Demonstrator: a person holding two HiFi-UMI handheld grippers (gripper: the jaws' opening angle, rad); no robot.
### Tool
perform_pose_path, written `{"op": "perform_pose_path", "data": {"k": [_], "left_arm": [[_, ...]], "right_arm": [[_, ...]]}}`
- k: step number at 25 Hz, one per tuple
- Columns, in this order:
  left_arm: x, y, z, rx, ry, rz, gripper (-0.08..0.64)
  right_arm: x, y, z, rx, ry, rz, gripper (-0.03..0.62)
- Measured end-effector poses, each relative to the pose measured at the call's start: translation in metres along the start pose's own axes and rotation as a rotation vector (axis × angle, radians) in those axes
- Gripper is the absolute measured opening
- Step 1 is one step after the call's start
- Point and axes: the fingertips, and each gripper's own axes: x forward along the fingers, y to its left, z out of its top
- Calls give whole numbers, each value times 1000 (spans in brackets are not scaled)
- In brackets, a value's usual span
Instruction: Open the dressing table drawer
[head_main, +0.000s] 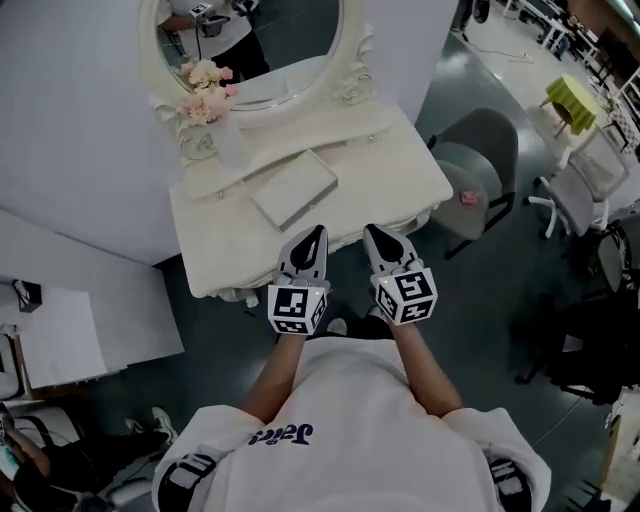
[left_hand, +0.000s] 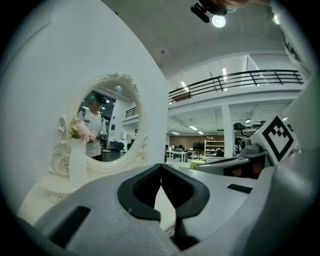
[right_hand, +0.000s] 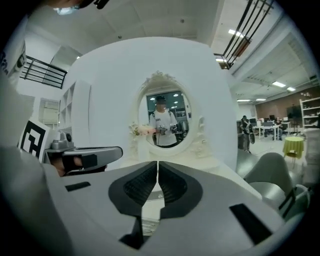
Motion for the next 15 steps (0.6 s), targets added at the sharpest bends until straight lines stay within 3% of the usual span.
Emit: {"op": "perform_pose_path", "data": {"k": [6,10,15], "left_arm": [[14,71,-23,-55,28,171,15],[23,106,-40,-149,8,277,15],[39,136,-68,-169,25,398,15]], "right_arm": [[93,16,-18,-44,118,179,12],[145,14,-52,-59,229,289,12],[199,2,-101,-60,401,385,12]]}}
